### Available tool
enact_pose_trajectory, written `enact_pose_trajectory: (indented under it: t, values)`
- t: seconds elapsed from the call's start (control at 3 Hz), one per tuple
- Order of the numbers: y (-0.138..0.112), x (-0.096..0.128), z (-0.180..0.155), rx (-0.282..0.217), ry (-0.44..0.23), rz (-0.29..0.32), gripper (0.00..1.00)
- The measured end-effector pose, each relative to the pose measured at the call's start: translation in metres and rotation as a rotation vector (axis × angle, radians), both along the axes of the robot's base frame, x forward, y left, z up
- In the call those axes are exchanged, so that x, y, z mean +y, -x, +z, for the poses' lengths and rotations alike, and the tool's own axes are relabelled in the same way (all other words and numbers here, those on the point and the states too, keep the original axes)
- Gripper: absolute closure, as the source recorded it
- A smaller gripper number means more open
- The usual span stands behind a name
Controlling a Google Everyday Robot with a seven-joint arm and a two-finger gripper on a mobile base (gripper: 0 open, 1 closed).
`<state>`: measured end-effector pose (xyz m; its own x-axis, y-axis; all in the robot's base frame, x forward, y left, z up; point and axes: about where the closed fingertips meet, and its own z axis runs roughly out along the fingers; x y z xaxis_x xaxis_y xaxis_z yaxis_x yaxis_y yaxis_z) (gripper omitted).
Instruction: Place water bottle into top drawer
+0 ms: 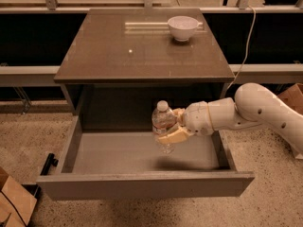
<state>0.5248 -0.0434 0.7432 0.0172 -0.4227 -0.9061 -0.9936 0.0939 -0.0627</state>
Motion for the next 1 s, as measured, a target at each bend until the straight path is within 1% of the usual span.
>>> enact_pose_trajectory:
  t: [0.33, 0.67, 1.0]
  values:
    - [-0.007, -0.001, -0.019, -0.047, -0.046, -0.003, 0.26]
    - [-0.013, 0.0, -0.031, -0.075, -0.085, -0.002, 0.04]
    - [-0.015, -0.004, -0.041, -0.09, -0.134, -0.025, 0.0]
